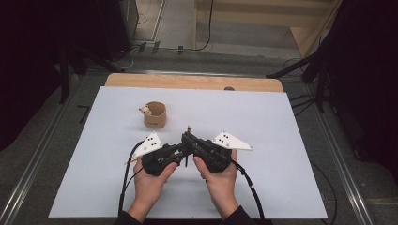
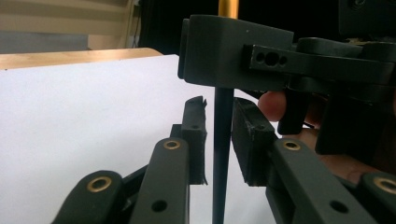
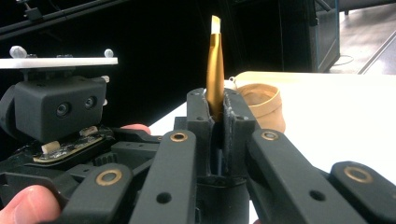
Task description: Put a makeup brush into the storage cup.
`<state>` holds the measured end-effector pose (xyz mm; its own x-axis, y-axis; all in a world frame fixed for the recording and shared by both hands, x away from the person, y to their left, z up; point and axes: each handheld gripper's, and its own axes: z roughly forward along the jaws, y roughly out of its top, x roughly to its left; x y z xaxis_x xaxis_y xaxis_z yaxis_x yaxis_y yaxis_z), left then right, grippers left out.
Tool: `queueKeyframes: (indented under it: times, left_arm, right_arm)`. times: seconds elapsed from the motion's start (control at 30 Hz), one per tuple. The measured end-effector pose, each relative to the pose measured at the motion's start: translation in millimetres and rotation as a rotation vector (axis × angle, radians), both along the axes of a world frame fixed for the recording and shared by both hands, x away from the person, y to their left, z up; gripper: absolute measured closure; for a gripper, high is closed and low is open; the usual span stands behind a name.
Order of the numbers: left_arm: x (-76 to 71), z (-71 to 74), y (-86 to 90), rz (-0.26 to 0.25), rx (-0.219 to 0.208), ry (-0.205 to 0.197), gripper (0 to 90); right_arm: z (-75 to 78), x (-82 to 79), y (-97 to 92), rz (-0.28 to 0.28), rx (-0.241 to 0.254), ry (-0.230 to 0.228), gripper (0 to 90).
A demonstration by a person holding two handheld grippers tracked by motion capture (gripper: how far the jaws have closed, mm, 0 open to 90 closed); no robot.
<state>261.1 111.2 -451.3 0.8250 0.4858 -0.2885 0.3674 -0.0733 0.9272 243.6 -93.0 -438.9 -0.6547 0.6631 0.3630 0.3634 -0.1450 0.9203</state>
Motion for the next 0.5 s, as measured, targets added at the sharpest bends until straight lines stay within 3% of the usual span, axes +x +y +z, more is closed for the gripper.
queueKeyframes:
  times: [0.43,0.5]
  left_arm:
    - [-1.1,1.0,-0.4,0.005,0.025,-0.006,83.6]
    - [-0.6,1.3,0.6,0.011,0.026,-0.007,83.7]
  right_arm:
    - [-0.7,0.3,0.8,0.003,-0.007,0.007,83.8]
    - [-0.1,0.1,0.3,-0.002,-0.016,0.004,77.4]
